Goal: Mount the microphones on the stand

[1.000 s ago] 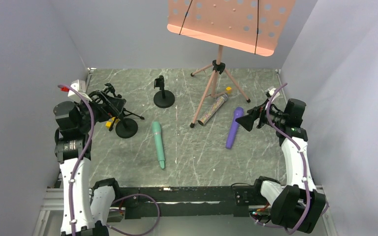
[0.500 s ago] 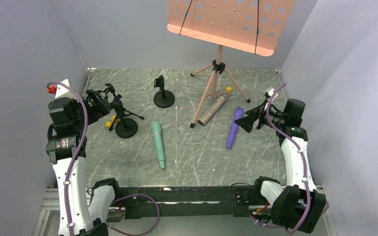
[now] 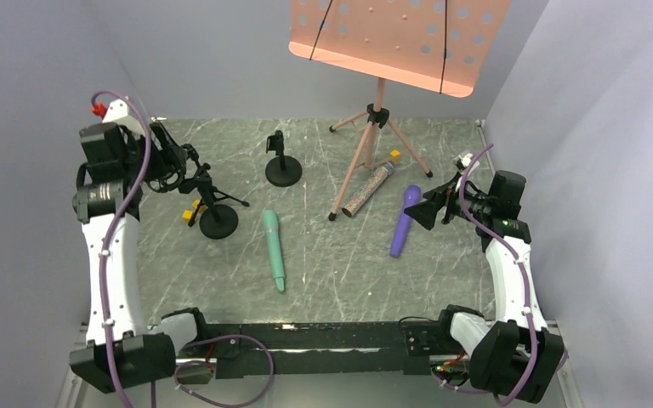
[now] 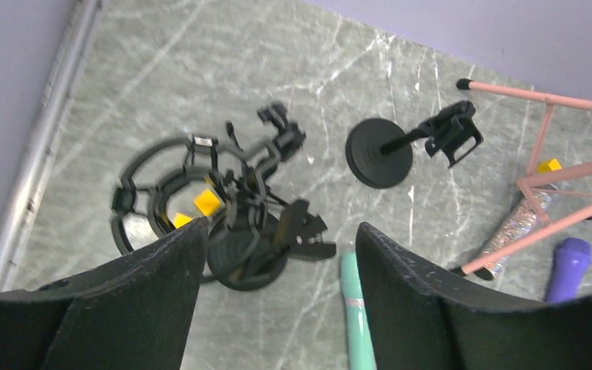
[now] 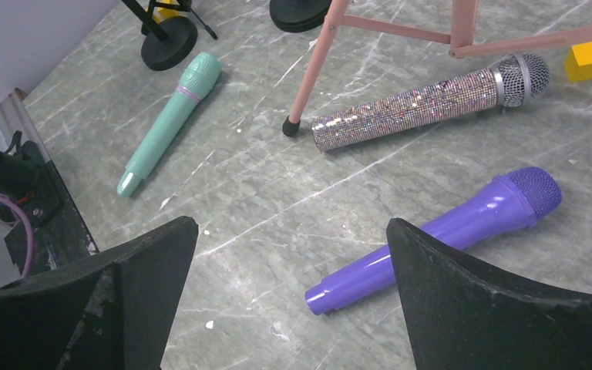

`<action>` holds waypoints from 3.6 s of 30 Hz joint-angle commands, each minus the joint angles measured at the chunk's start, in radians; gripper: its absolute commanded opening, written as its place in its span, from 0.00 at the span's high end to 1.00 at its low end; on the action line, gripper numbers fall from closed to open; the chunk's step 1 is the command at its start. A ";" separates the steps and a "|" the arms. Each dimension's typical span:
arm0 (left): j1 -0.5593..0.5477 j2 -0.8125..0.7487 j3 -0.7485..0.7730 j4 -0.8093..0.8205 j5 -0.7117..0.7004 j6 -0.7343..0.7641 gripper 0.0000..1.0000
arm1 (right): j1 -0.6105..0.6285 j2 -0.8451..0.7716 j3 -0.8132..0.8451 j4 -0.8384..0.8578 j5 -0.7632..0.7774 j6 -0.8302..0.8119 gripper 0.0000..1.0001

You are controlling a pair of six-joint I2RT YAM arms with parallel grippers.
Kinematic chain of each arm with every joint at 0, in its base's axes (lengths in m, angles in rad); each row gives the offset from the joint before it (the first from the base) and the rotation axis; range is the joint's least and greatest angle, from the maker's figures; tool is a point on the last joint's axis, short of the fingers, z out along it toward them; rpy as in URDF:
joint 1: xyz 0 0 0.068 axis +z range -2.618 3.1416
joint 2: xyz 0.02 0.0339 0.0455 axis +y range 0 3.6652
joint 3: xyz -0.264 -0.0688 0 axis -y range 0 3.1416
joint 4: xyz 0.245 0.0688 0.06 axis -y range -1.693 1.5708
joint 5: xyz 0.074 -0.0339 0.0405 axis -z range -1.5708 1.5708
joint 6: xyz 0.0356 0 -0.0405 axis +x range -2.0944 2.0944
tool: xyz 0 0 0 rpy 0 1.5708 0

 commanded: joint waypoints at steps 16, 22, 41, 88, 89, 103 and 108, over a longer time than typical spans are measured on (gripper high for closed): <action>-0.056 0.221 0.218 -0.134 -0.060 0.147 0.46 | 0.016 -0.013 0.047 0.013 0.018 -0.027 0.00; -0.122 0.292 0.322 -0.182 -0.122 0.199 0.46 | 0.016 -0.011 0.046 0.013 0.021 -0.030 0.00; -0.178 0.357 0.293 -0.157 -0.149 0.579 0.58 | 0.016 0.004 0.046 0.013 0.018 -0.027 0.00; -0.178 0.480 0.313 -0.101 -0.256 0.590 0.66 | 0.018 0.036 0.048 0.014 0.040 -0.030 0.00; -0.178 0.479 0.311 -0.095 -0.254 0.587 0.72 | 0.017 0.036 0.048 0.014 0.040 -0.030 0.00; -0.178 0.456 0.423 -0.053 -0.286 0.557 1.00 | 0.017 0.035 0.049 0.010 0.049 -0.036 0.00; -0.178 0.425 0.457 -0.028 -0.272 0.533 1.00 | 0.018 0.033 0.049 0.008 0.051 -0.039 0.00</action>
